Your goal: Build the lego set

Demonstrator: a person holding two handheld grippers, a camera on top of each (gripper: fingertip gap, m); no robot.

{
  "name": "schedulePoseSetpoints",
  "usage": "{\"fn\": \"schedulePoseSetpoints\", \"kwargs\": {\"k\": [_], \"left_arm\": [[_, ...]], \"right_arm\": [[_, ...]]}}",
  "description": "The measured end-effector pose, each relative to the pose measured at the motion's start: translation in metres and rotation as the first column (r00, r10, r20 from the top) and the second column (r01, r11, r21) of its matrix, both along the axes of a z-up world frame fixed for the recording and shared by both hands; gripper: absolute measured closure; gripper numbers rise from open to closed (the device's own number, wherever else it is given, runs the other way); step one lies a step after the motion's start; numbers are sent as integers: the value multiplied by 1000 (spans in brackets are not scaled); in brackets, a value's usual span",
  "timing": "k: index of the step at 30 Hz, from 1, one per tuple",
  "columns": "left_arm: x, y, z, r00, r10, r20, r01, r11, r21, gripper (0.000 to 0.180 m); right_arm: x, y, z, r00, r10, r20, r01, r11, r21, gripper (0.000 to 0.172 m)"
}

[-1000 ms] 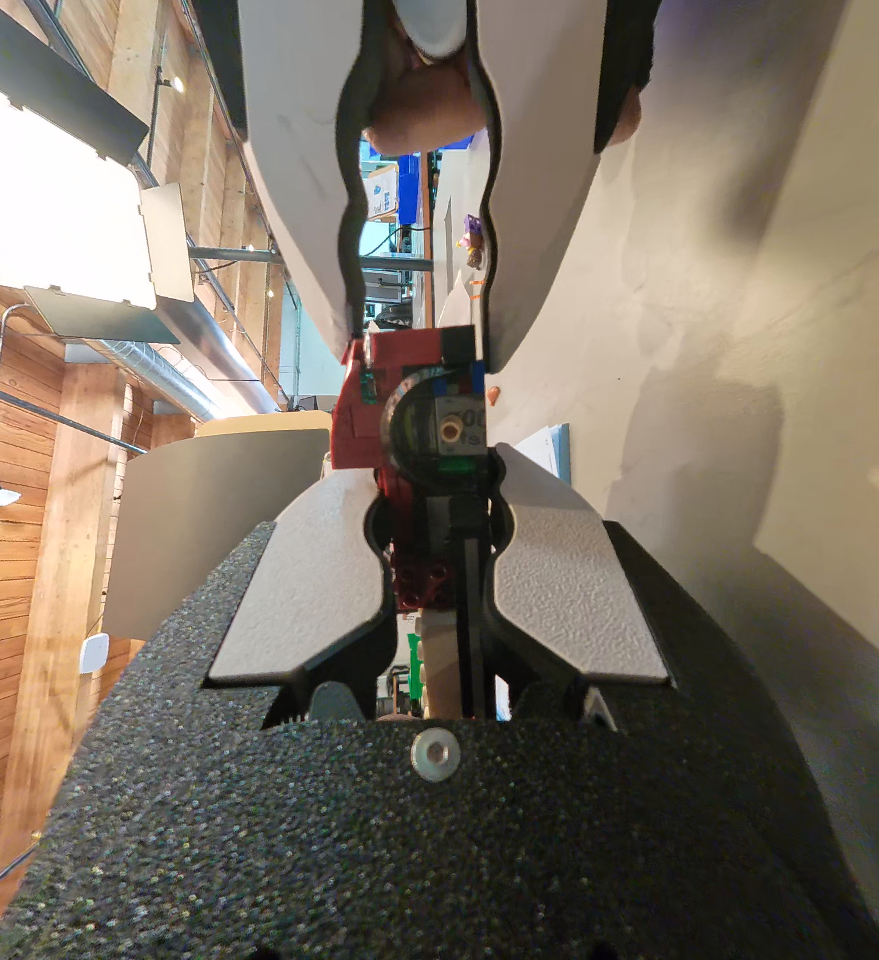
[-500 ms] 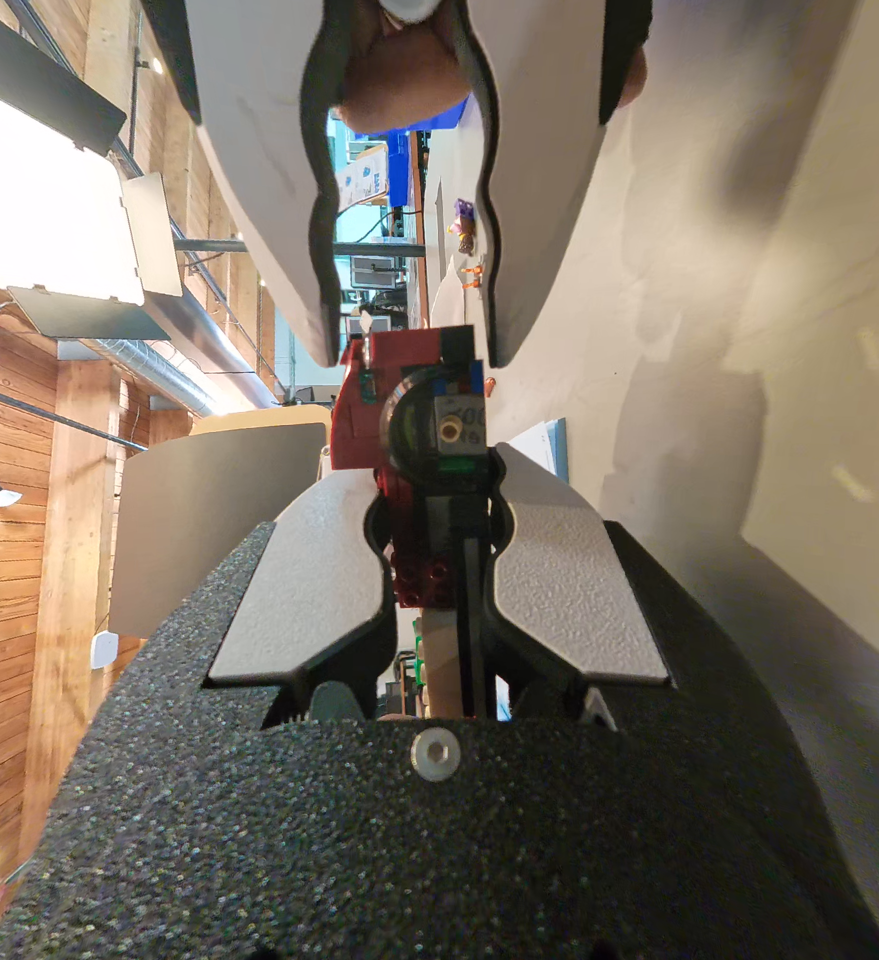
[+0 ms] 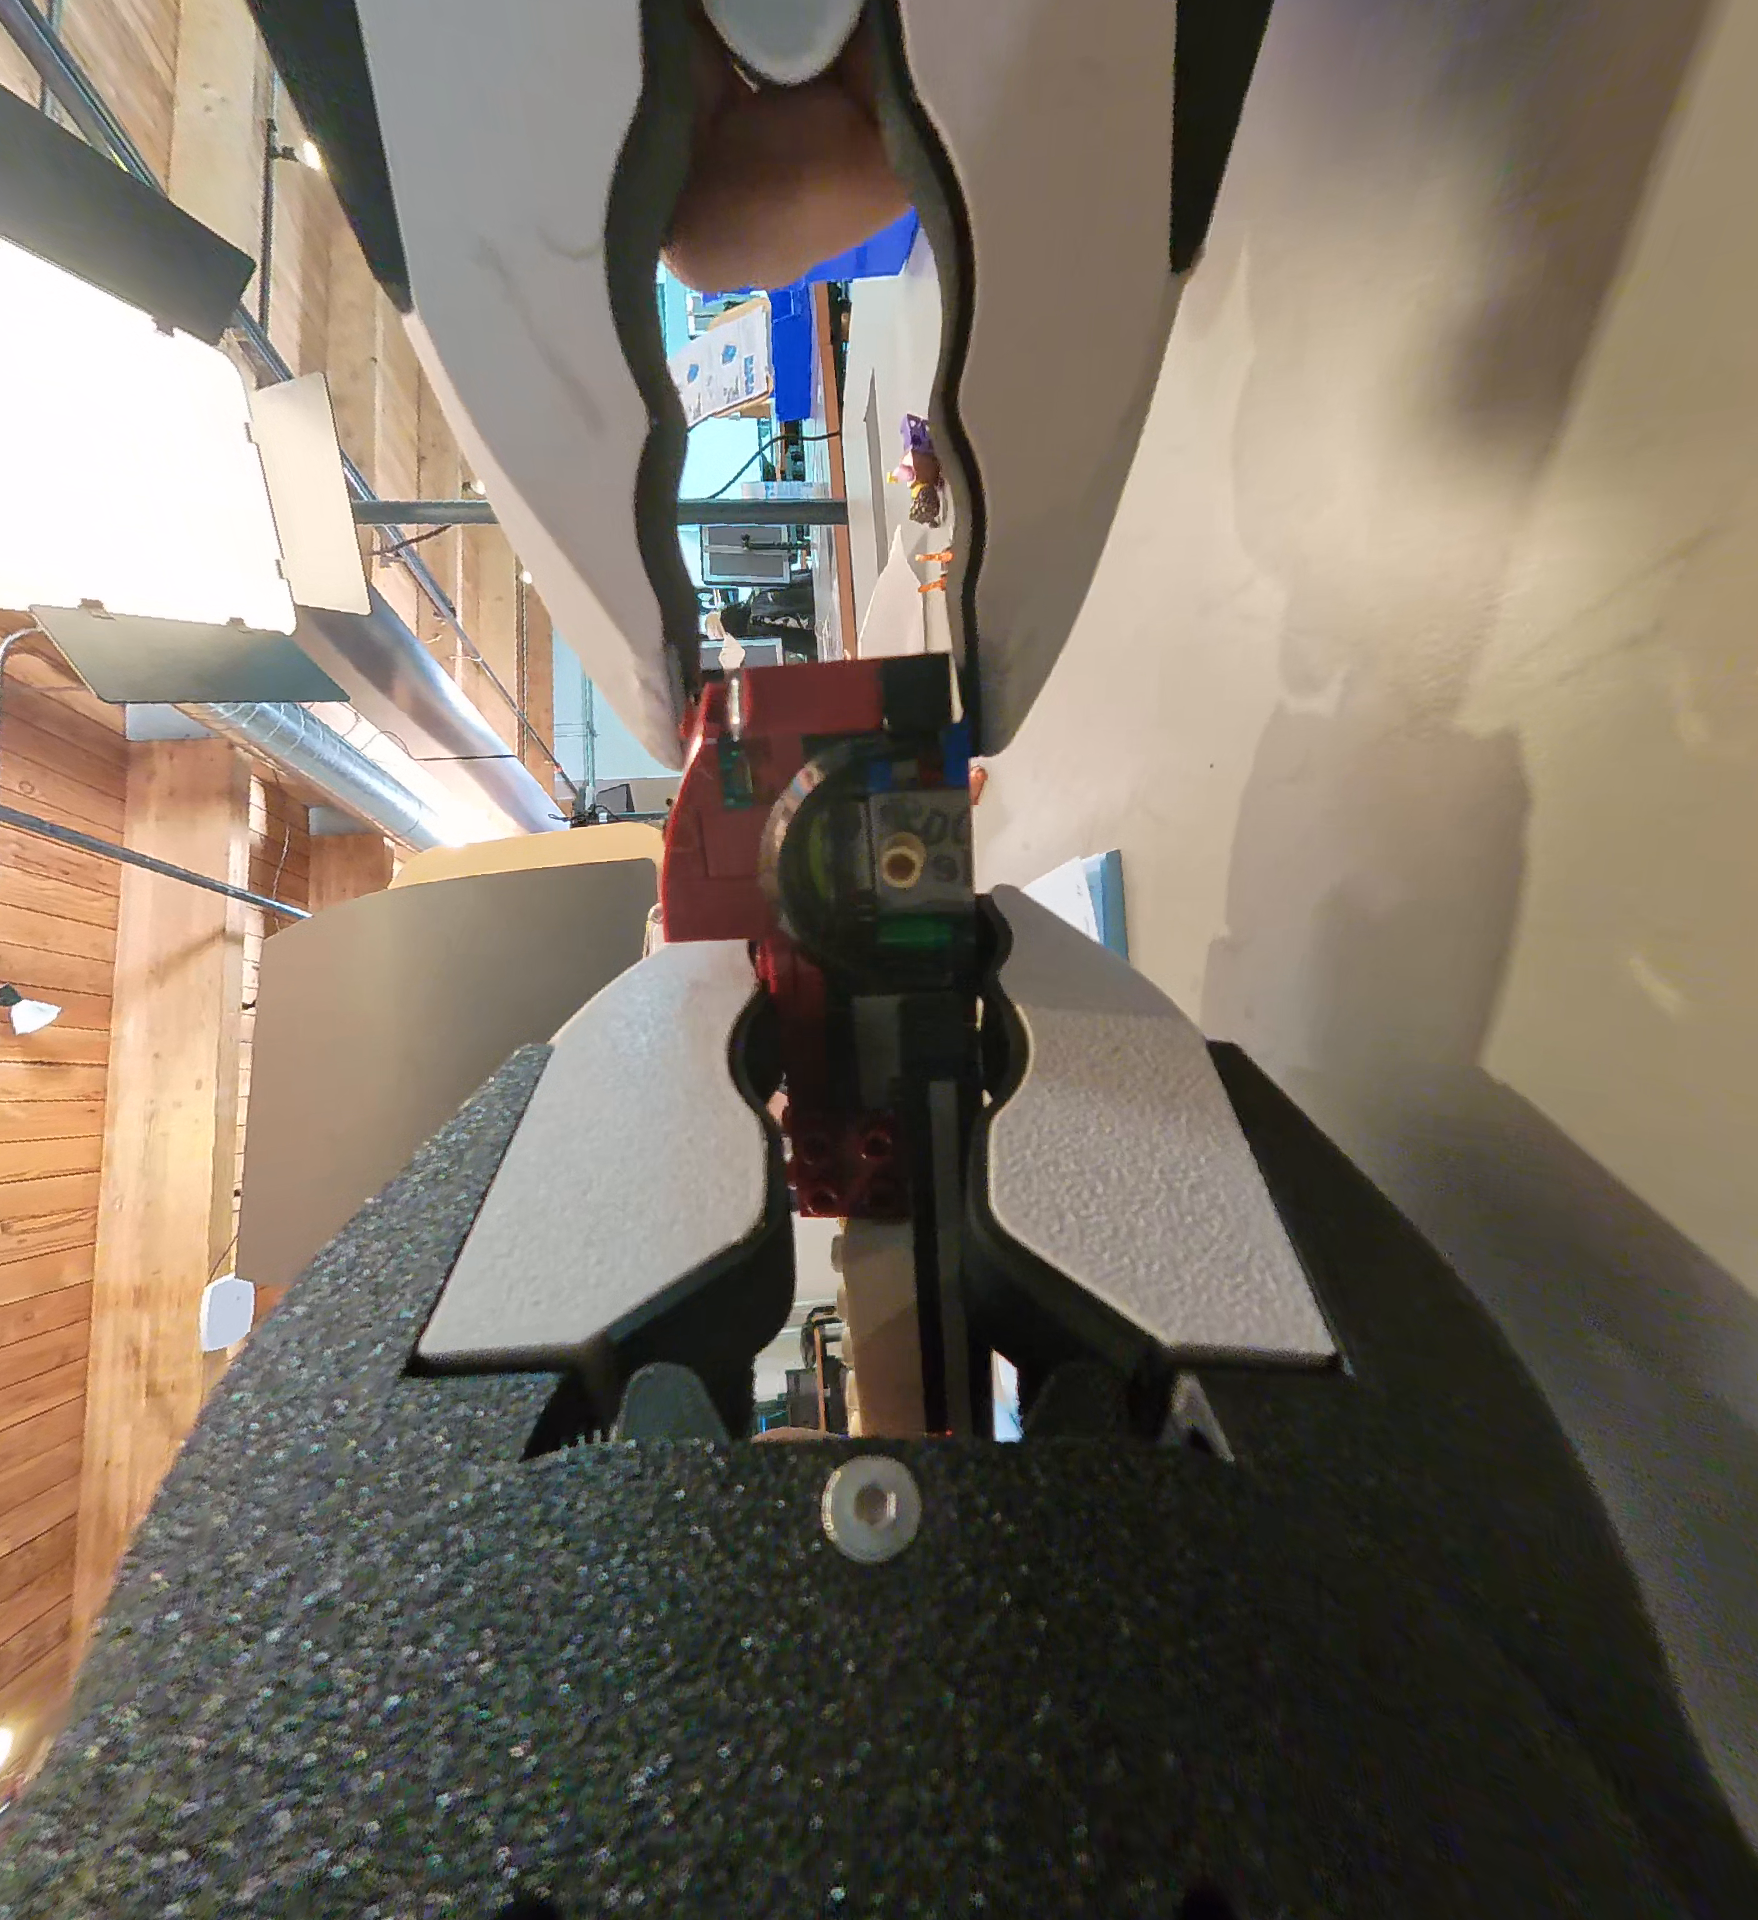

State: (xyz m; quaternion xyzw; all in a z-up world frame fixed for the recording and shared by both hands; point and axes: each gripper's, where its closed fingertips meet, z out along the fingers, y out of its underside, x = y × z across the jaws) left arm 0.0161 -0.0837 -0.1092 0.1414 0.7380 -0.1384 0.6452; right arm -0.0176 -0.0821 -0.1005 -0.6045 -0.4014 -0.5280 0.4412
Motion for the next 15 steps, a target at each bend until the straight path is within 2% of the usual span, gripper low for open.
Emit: {"fn": "schedulePoseSetpoints", "kwargs": {"k": [6,15], "left_arm": [[3,2,3,1000,2,-20,-3,999,-53,146],[2,4,8,1000,10,-16,-11,997,-81,146]], "right_arm": [[1,-3,4,999,-11,-34,11,1000,26,131],[0,-3,4,1000,-4,-8,4,998,55,134]]}}
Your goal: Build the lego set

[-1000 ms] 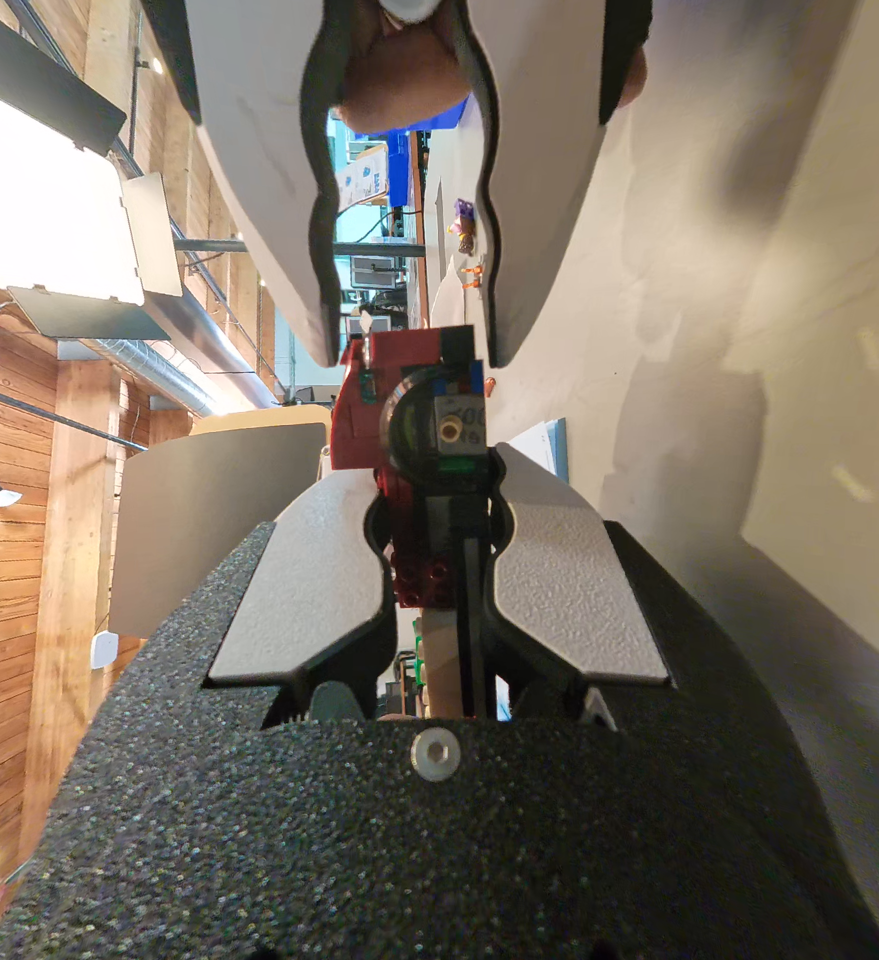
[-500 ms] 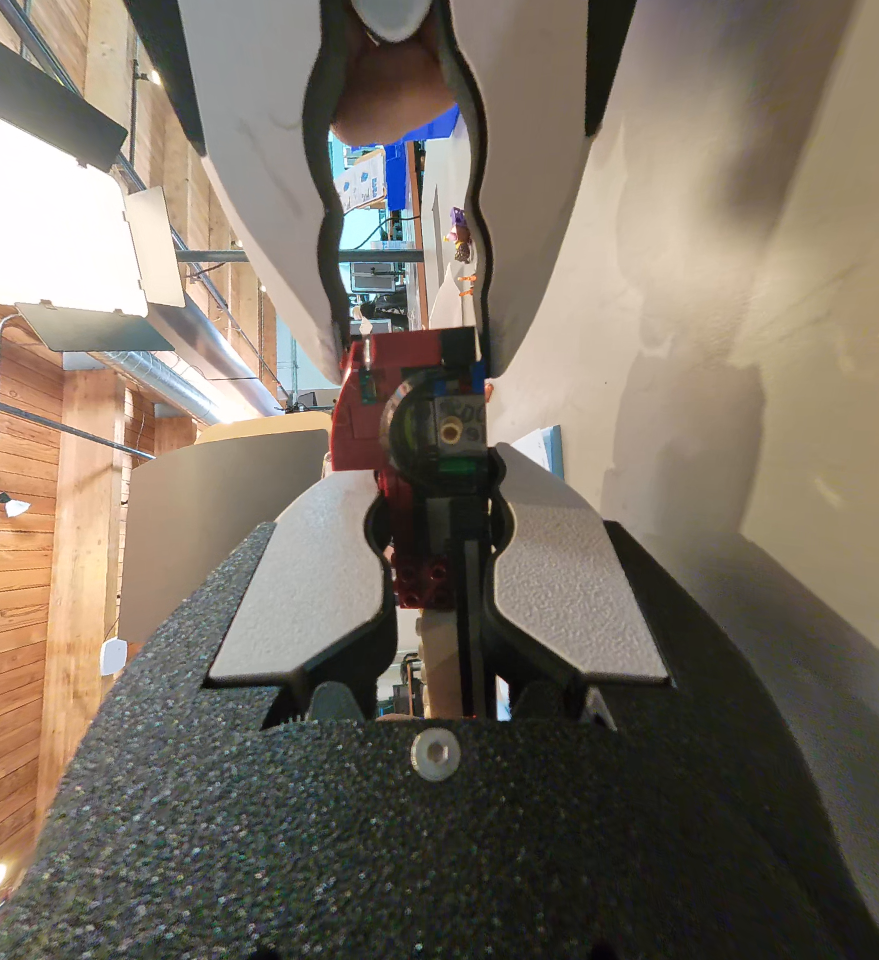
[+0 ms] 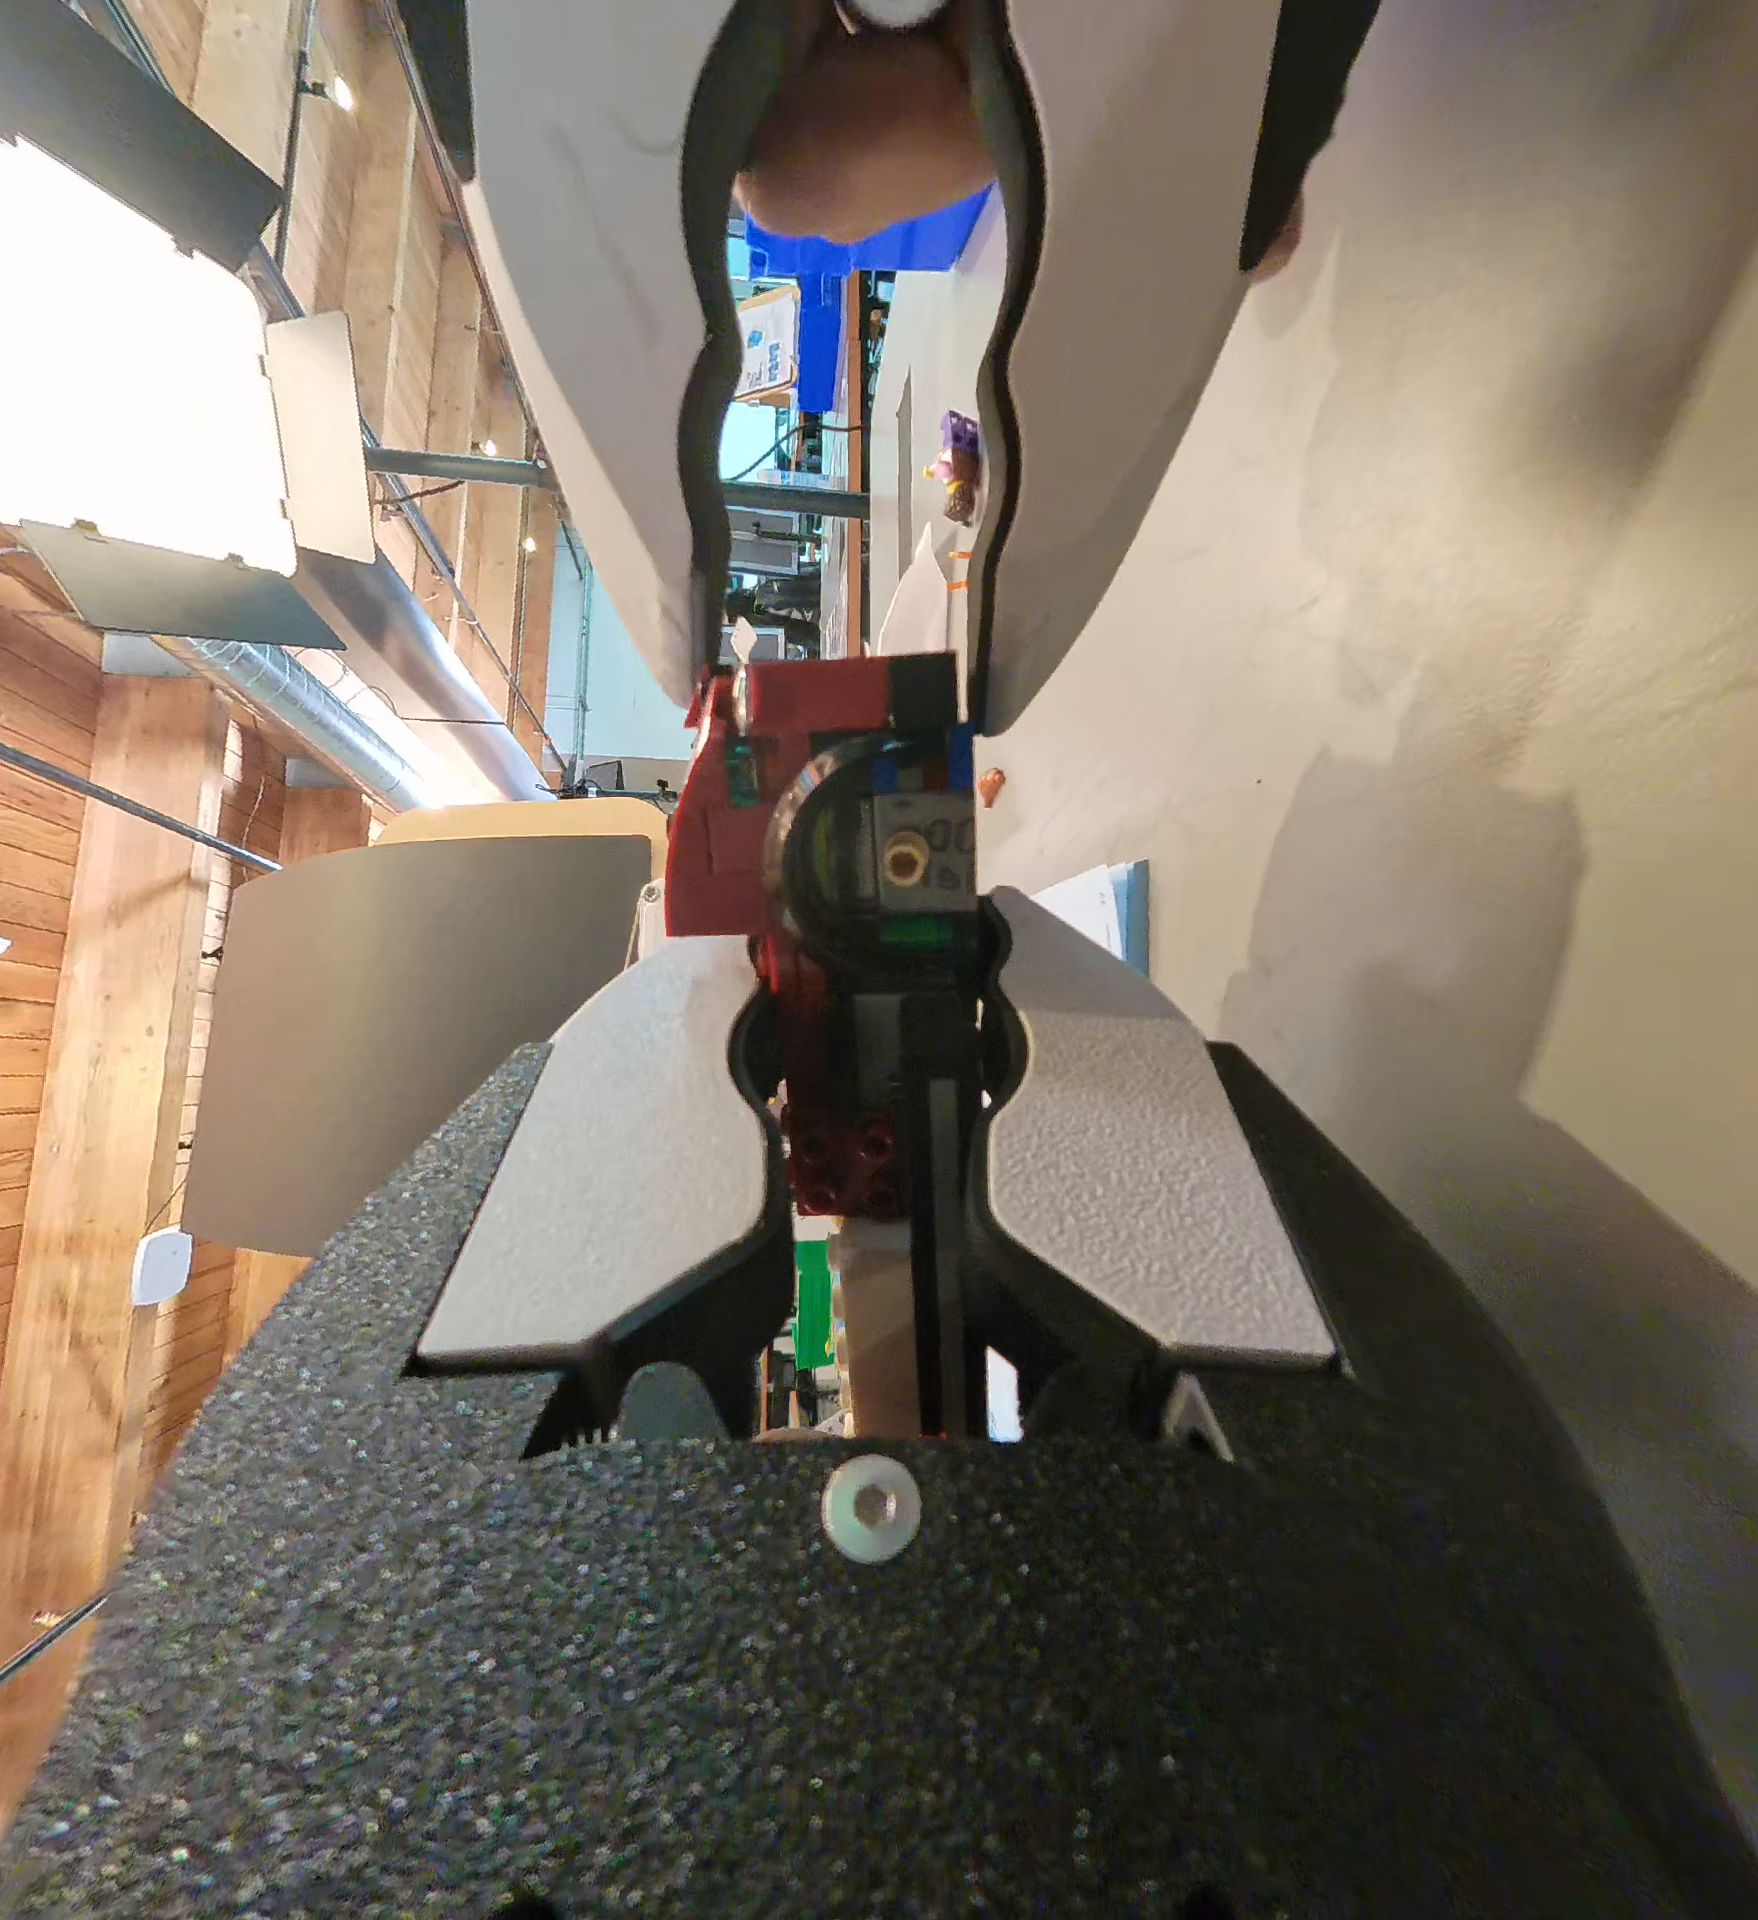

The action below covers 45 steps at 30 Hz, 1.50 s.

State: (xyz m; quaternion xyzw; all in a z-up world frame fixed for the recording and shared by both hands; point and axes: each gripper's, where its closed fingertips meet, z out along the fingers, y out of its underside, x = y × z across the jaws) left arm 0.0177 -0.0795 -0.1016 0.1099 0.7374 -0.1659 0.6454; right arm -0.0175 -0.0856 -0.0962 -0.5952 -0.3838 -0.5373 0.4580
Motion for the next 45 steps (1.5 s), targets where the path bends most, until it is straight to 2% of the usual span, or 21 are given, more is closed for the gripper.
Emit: {"fn": "schedulePoseSetpoints", "kwargs": {"k": [11,15,19,29,36,45], "left_arm": [[0,2,1,1000,-1,5,1,1000,-6,146],[2,3,3,1000,0,7,0,999,-43,146],[2,7,9,1000,4,3,-4,995,-99,146],[-2,0,1,999,-31,-19,29,994,-103,146],[-2,-5,-2,999,-40,-6,39,997,-69,146],[-1,-4,-3,1000,-30,4,31,998,-61,146]], "right_arm": [[0,3,0,1000,-3,11,3,1000,-3,135],[3,1,6,999,-9,-39,11,999,36,135],[10,-5,13,993,-15,-116,23,997,69,129],[4,0,9,994,0,-113,4,999,32,122],[5,1,7,997,-7,-83,9,1000,16,133],[6,3,6,999,-22,-48,22,1000,3,133]]}}
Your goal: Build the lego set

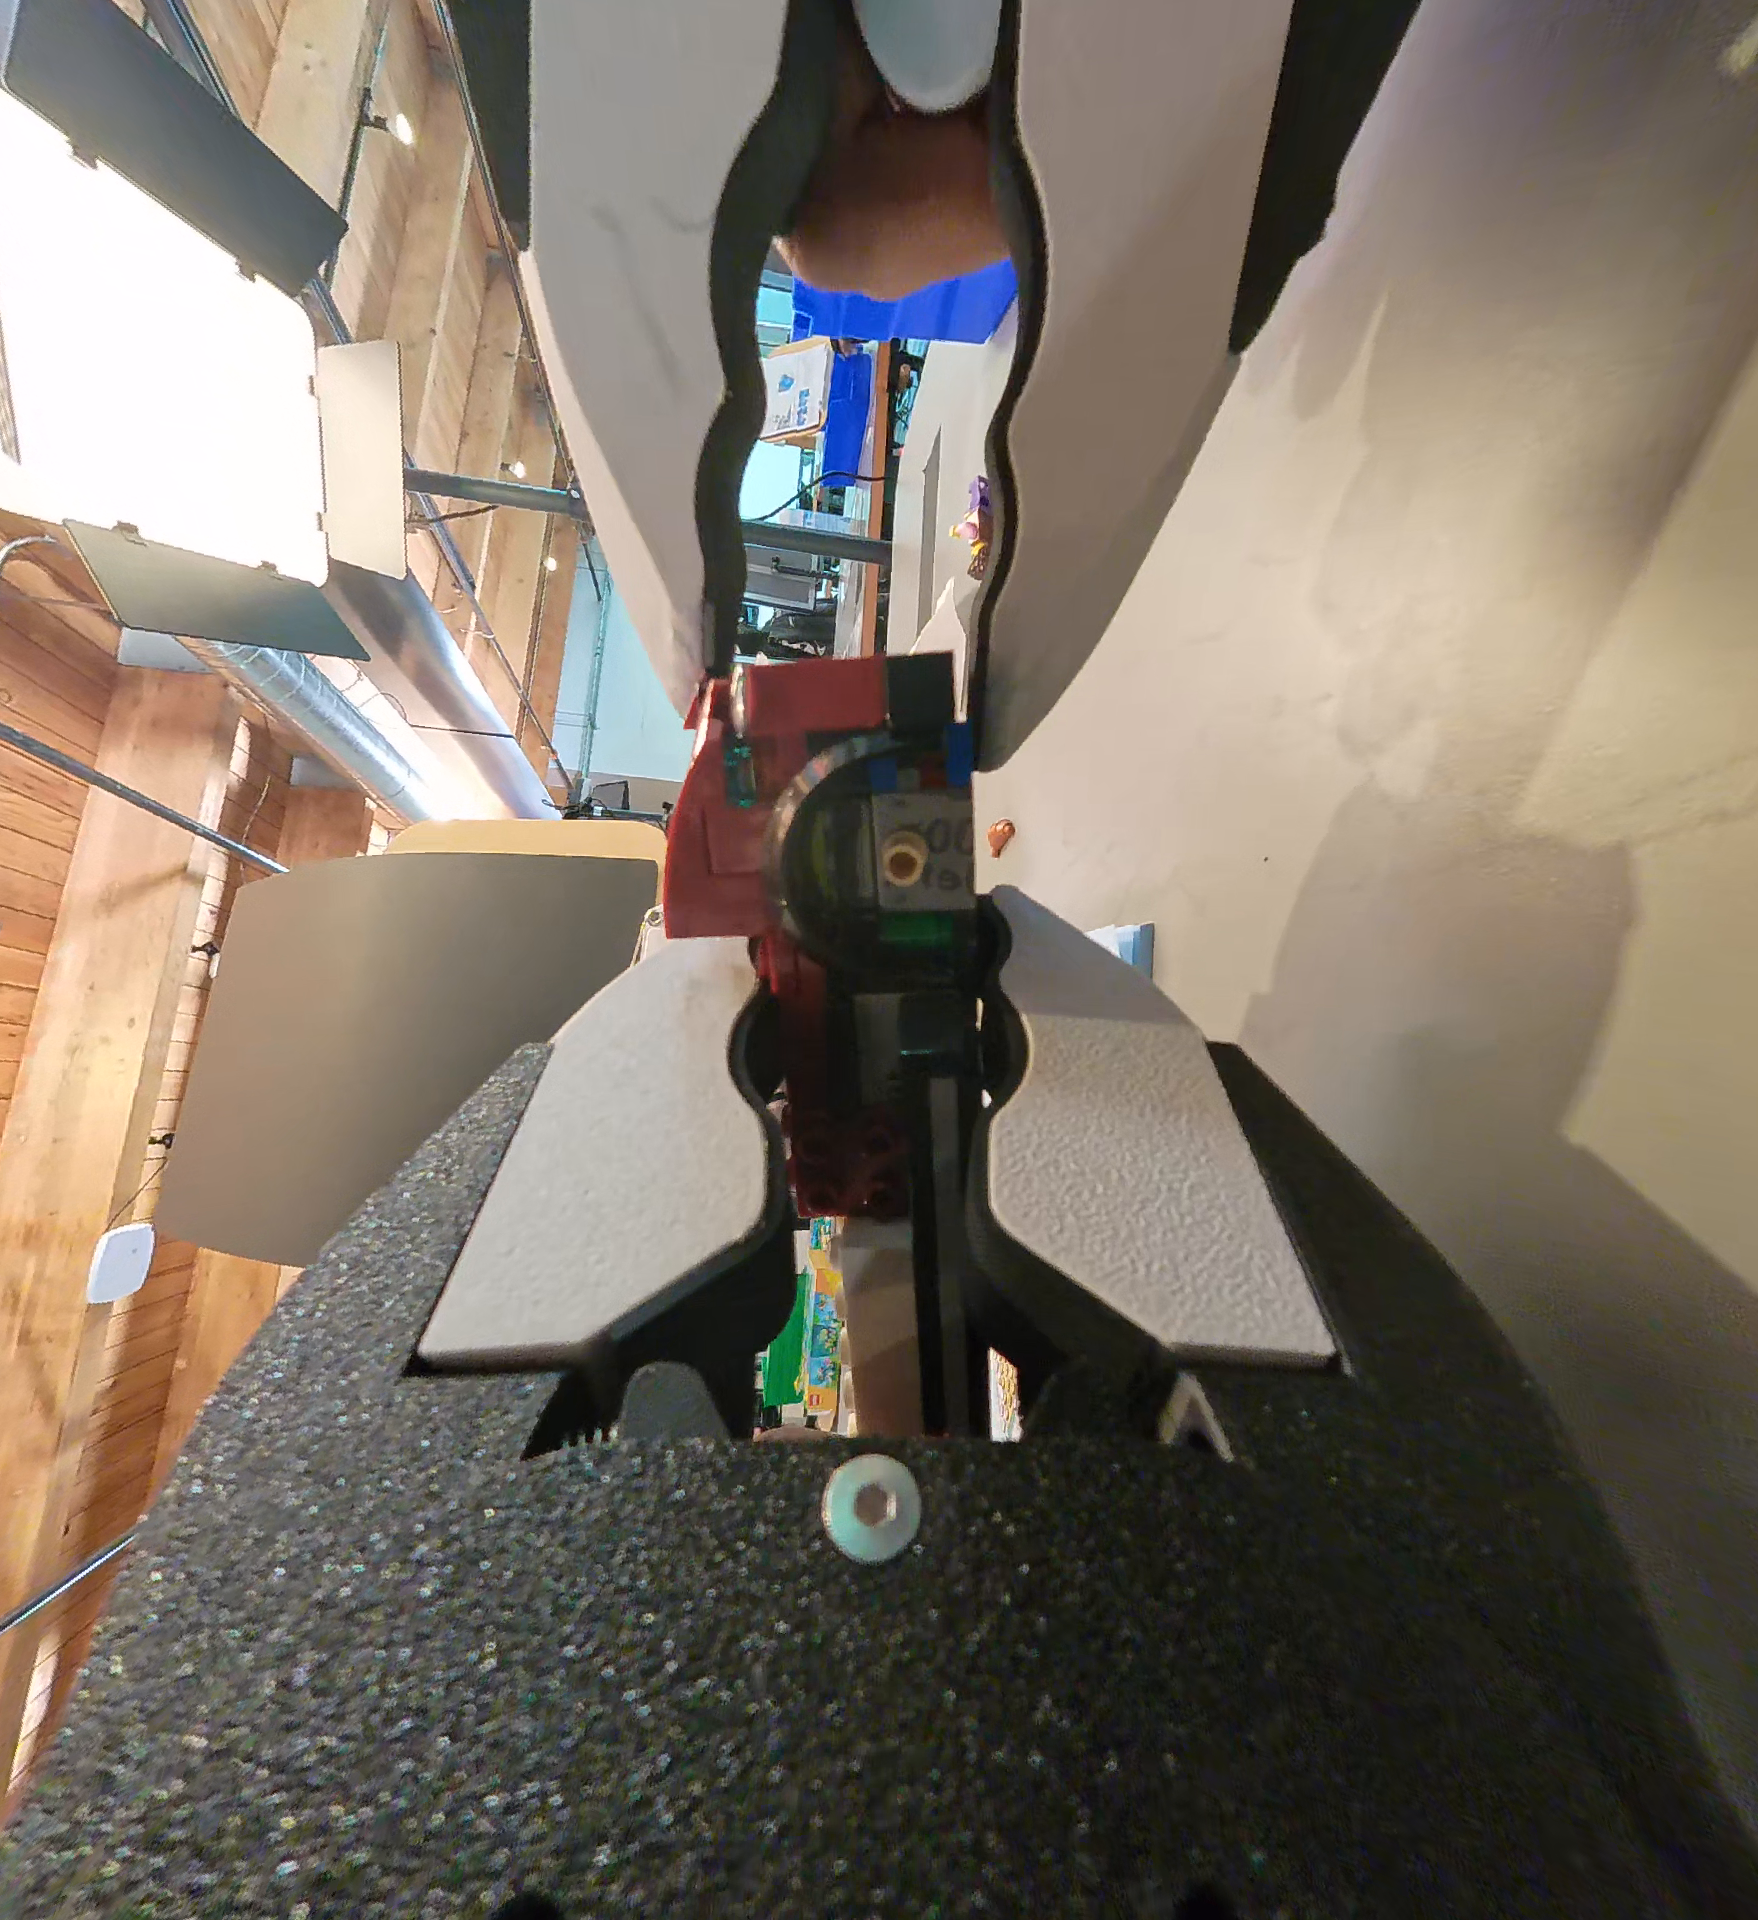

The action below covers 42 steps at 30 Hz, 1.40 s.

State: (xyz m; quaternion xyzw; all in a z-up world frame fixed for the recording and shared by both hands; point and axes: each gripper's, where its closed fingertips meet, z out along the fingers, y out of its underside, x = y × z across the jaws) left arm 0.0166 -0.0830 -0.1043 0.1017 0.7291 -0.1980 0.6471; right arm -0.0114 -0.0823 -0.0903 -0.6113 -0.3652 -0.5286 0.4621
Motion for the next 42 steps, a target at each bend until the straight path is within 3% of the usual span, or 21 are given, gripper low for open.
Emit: {"fn": "schedulePoseSetpoints", "kwargs": {"k": [6,9,12,15,21,33,42], "left_arm": [[1,1,-2,1000,1,-9,-1,1000,-5,146],[2,2,-1,1000,-1,-31,0,999,-51,146],[3,7,4,999,1,-40,-5,994,-106,146],[0,10,13,999,-14,-52,4,983,-184,146],[-5,10,25,997,-45,-65,24,954,-299,146],[-9,0,17,994,-65,-91,41,969,-244,146],[-11,-7,3,991,-66,-114,50,989,-137,146]], "right_arm": [[1,3,-1,1000,-12,-16,12,1000,-5,134],[3,2,1,997,-11,-74,13,1000,25,133],[5,-1,4,983,12,-183,-4,999,46,118],[5,-4,11,958,40,-284,-17,996,83,116],[-2,-7,20,963,62,-262,-35,994,108,120],[-16,-10,25,985,71,-156,-57,994,92,118],[-20,-13,19,982,89,-167,-84,996,42,123]]}}
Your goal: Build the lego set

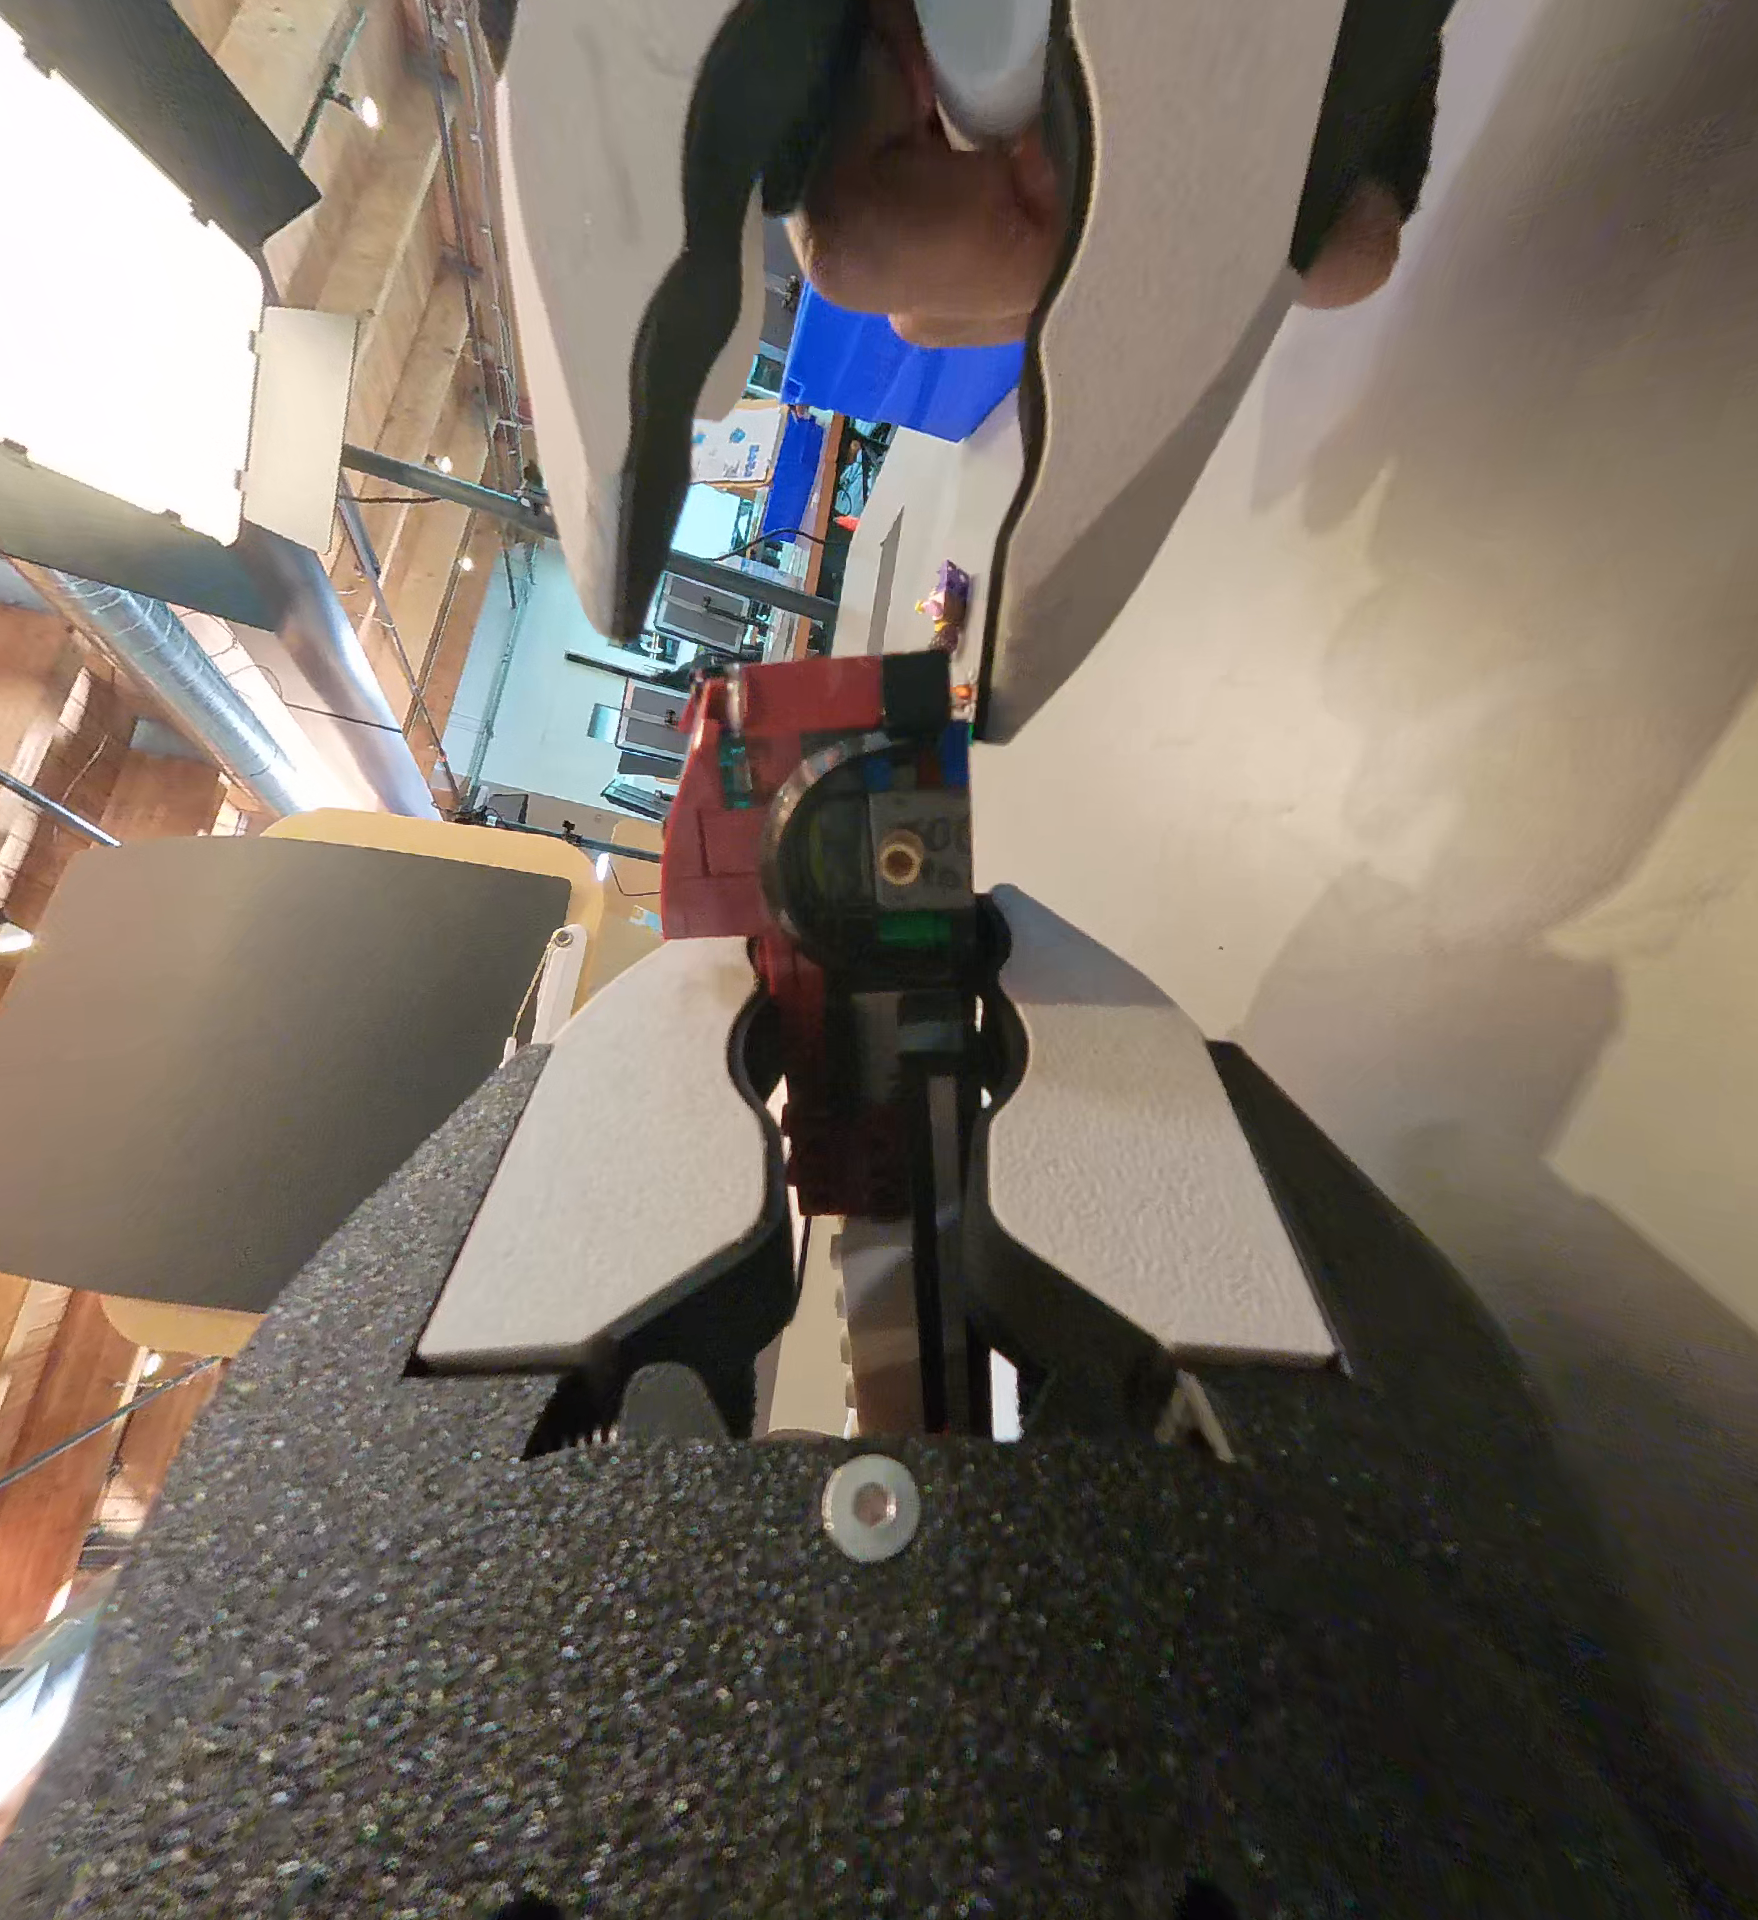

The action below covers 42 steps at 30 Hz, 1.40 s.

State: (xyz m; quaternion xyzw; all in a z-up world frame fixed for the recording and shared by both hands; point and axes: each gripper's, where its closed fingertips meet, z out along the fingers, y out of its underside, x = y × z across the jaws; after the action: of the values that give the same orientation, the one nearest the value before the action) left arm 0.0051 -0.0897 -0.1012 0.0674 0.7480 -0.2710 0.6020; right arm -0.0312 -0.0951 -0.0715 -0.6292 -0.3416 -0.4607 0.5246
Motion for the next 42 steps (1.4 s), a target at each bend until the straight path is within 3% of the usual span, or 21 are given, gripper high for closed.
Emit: {"fn": "schedulePoseSetpoints", "kwargs": {"k": [7,20,22,25,31,42], "left_arm": [[-2,-3,-2,1000,-4,-4,4,1000,25,146],[0,-5,-6,1000,12,-20,-11,999,40,146],[1,-3,-4,999,36,-2,-36,997,71,146],[3,5,-12,994,107,-6,-104,979,174,146],[-2,24,-41,963,261,-63,-215,890,401,145],[-20,20,-56,893,378,-245,-232,852,469,142]], "right_arm": [[-4,0,-7,1000,15,-7,-15,999,-41,134],[-1,-2,-11,1000,-1,-17,-1,998,-67,135],[0,-4,-13,1000,-14,-20,12,996,-84,134],[5,-12,-19,999,-47,-27,42,988,-147,118],[11,-34,-36,979,-116,-165,76,969,-236,118],[12,-44,-55,963,-184,-198,121,949,-292,121]]}}
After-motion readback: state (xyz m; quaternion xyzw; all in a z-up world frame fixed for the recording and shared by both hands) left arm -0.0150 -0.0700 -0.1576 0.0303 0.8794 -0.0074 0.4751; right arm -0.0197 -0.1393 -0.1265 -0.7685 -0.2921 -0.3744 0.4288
